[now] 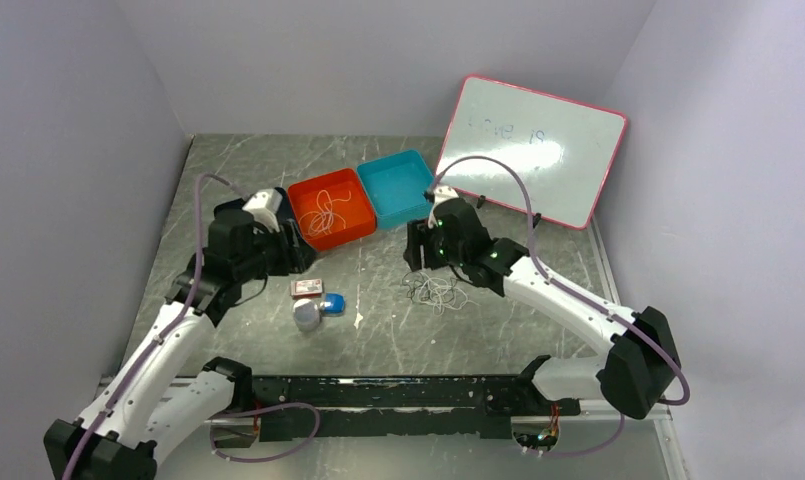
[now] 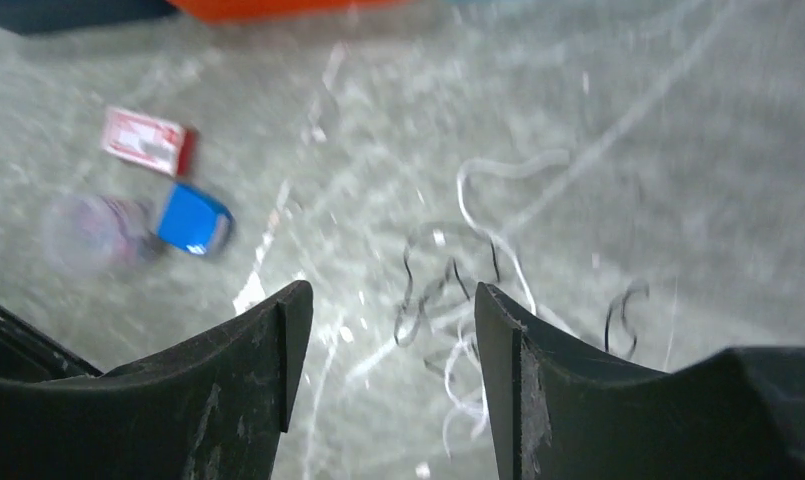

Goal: Untangle the cables

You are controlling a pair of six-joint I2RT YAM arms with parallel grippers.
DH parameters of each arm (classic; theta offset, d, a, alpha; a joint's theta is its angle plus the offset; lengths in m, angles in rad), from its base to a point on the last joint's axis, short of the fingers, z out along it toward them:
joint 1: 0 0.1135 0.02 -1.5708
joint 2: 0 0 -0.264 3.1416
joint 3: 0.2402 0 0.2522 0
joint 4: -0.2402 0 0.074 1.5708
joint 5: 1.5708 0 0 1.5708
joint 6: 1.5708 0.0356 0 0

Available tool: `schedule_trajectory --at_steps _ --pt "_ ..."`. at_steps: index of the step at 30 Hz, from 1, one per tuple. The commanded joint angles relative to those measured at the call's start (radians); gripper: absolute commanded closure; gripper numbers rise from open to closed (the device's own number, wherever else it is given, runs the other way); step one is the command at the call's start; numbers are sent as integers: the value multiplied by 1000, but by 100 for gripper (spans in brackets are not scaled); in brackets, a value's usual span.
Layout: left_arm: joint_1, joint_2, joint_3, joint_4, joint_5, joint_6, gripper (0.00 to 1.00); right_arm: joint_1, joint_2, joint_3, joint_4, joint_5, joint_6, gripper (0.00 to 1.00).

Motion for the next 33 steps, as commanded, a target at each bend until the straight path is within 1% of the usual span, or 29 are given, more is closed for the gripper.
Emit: schedule_trajectory --at_steps 1,3,6,9,15,19,23,28,30,33 --pt "-117 -19 -72 48 -78 -120 44 -3 -52 -65 -171 28 173 37" --pt "-143 -22 -104 67 -89 -148 44 -2 -46 -79 -185 28 192 40" --pt "-161 -32 -130 84 -95 -175 44 8 -1 -78 -226 72 190 42" --pt "-168 -42 -123 79 -105 -177 44 24 24 -81 -235 75 190 42" --pt "-170 -30 -87 41 -132 -133 43 66 65 -83 -218 94 198 45" --pt "-170 -29 -89 54 -123 -144 44 73 92 -82 -200 126 181 49" --pt "-172 -34 -100 70 -106 -155 44 78 121 -75 -204 162 175 56" --pt "-172 -36 -98 57 -122 -147 44 89 141 -73 -199 206 167 65" --pt "-172 -37 -97 58 -124 -151 44 91 147 -71 -194 213 155 71" --pt "-172 -43 -100 70 -113 -158 45 95 144 -66 -194 219 146 82"
